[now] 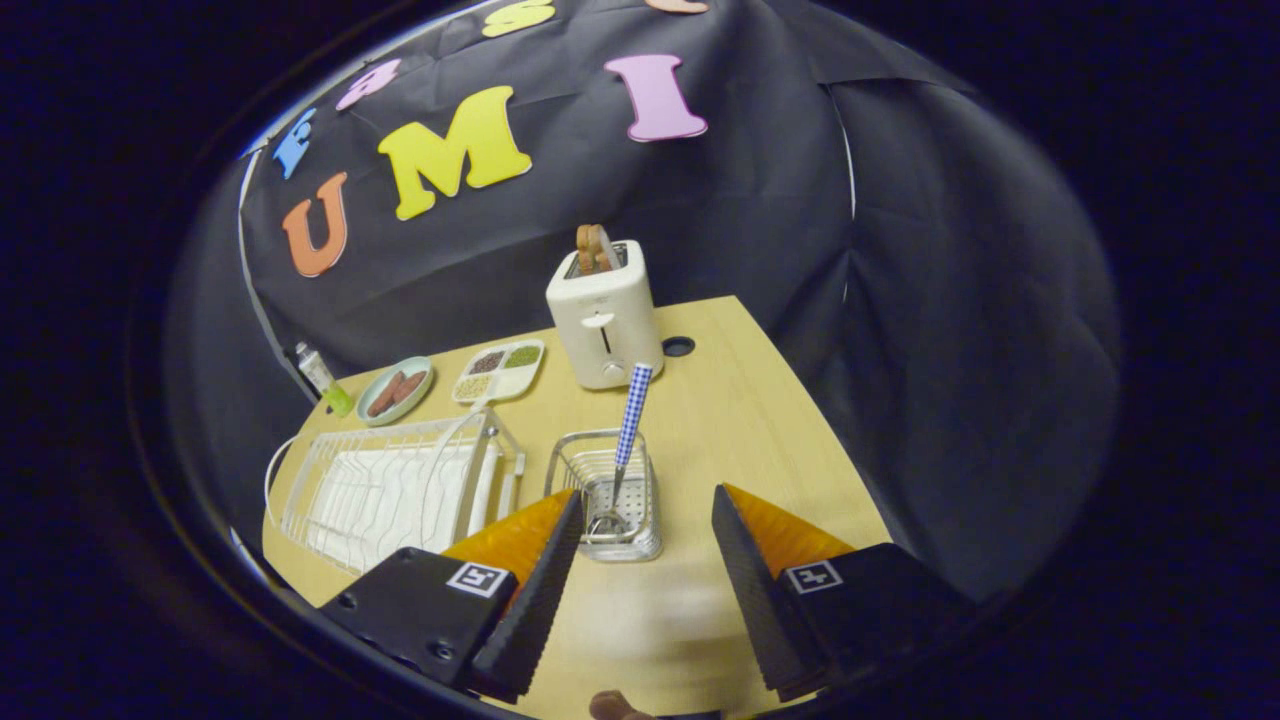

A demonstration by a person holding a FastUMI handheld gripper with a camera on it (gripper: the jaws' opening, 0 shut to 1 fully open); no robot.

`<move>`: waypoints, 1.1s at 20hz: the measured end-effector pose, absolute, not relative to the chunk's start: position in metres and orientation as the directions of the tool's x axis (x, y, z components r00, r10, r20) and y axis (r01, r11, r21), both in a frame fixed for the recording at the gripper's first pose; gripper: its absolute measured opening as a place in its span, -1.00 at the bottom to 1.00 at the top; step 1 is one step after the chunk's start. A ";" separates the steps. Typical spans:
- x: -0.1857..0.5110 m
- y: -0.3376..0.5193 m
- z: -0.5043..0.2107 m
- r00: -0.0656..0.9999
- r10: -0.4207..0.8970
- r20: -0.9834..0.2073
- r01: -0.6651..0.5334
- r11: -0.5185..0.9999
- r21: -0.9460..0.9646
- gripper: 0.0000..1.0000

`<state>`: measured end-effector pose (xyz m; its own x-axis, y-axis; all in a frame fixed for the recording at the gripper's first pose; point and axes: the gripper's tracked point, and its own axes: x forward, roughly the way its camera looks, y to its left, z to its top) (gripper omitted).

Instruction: Take the plate from the dish rack, then take the spoon from the basket and place it into the plate.

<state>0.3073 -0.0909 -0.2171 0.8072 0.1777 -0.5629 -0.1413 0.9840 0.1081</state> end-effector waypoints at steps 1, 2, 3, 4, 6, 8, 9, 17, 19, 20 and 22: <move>0.322 -0.090 -0.216 0.816 0.170 -0.552 -0.146 0.985 0.088 0.70; 0.335 -0.087 -0.214 0.824 0.169 -0.541 -0.153 0.985 0.074 0.69; 0.348 -0.083 -0.212 0.831 0.166 -0.532 -0.153 0.986 0.068 0.67; 0.357 -0.076 -0.215 0.824 0.174 -0.539 -0.167 0.984 0.062 0.67; 0.374 -0.067 -0.220 0.814 0.175 -0.554 -0.180 0.983 0.045 0.64; 0.386 -0.060 -0.228 0.798 0.174 -0.577 -0.186 0.982 0.038 0.64; 0.390 -0.055 -0.233 0.783 0.182 -0.595 -0.191 0.980 0.049 0.63; 0.405 -0.050 -0.234 0.787 0.150 -0.598 -0.122 0.989 0.088 -0.50; 0.399 -0.047 -0.224 0.802 0.143 -0.580 -0.122 0.990 0.075 -0.64; 0.396 -0.043 -0.218 0.806 0.152 -0.572 -0.132 0.988 0.077 -0.67; 0.388 -0.042 -0.206 0.819 0.144 -0.556 -0.136 0.989 0.056 -0.71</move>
<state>0.3877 -0.0421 -0.2064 0.8186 0.1441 -0.5560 -0.1362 0.9891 0.0557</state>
